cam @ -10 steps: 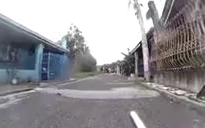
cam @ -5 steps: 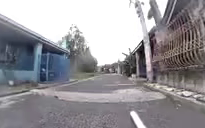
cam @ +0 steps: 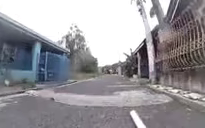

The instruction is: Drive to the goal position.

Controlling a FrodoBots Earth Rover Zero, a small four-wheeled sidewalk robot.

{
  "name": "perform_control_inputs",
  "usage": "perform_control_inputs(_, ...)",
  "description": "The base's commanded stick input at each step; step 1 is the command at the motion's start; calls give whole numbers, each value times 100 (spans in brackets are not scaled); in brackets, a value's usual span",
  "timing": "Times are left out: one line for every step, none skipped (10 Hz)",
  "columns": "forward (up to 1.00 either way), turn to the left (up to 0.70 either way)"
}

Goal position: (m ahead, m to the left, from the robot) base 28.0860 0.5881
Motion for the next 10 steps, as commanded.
perform_control_inputs(50, -50)
perform_control_inputs(50, -15)
perform_control_inputs(50, -1)
perform_control_inputs(50, 0)
perform_control_inputs(50, -21)
perform_control_inputs(50, -43)
perform_control_inputs(50, -50)
perform_control_inputs(50, -50)
perform_control_inputs(50, -50)
perform_control_inputs(50, -50)
